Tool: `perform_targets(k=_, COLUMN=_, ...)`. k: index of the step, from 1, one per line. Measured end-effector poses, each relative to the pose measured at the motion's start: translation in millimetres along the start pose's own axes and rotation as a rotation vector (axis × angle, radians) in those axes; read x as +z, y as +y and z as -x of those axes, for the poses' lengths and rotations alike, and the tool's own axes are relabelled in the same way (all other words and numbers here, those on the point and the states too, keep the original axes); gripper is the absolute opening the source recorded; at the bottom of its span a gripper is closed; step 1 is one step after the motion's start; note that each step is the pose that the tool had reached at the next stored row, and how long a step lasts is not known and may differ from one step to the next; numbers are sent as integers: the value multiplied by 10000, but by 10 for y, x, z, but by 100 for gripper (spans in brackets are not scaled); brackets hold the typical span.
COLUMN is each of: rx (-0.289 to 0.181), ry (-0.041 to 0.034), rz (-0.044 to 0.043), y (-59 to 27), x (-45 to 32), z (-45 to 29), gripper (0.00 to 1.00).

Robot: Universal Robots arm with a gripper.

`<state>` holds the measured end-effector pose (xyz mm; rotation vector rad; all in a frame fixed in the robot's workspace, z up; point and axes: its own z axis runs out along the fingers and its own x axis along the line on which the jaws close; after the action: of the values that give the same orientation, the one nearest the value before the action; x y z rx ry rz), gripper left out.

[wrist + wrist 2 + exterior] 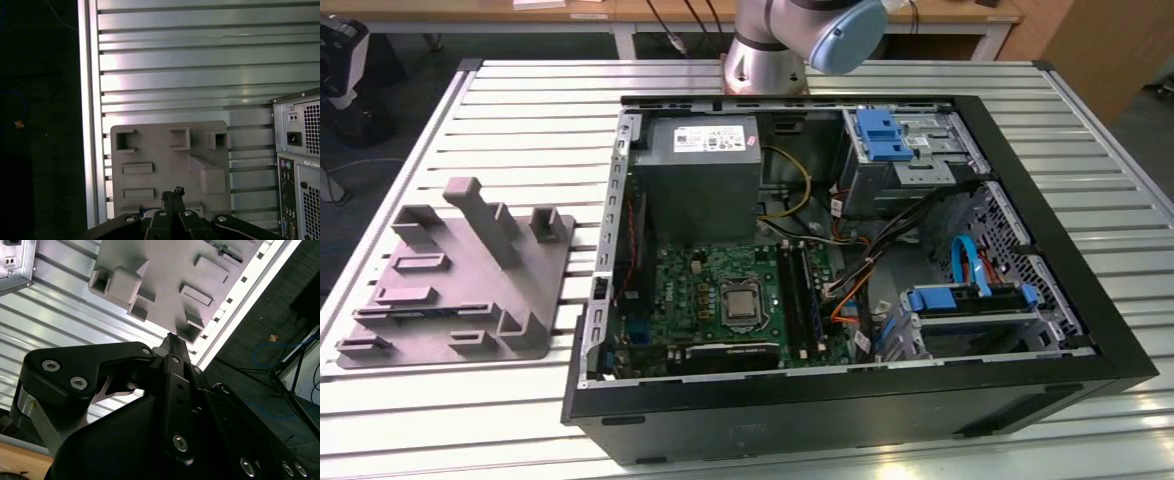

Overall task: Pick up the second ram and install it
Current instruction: 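Reach for the second ram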

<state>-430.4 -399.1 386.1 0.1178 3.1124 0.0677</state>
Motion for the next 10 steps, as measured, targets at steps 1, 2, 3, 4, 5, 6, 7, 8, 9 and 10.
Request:
perform_targets(k=1, rx=0, ry=1, rz=0, y=0, x=0, z=0, gripper=10)
perform_targets(k=2, rx=1, ry=1, rz=-1, y=0, x=-1, z=-1, gripper=10)
perform_targets(k=3, rx=1, ry=1, rz=-1, y=0, x=0, z=-2, gripper=10)
perform_targets(k=4, rx=1, ry=1, rz=-1, y=0, x=0, z=-2, gripper=10)
perform_targets(k=5, rx=1, ry=0, rz=-1, y=-3, x=3, z=-2, gripper=10)
perform_targets(k=6, rx=3, ry=0, rz=-2, y=-18, x=8, z=-4, gripper=10)
perform_targets(k=7, rx=3, ry=1, rz=-3, y=-48, x=15, z=-2, gripper=10)
perform_targets(k=8, rx=3, ry=0, rz=-3, y=-93, x=25, z=0, gripper=10)
perform_targets(k=9, rx=1, ry=0, rz=-2, y=-139, x=37, z=1, gripper=10)
perform_targets(k=10, rx=0, ry=-1, rz=-2, y=-188, x=53, z=3, gripper=10)
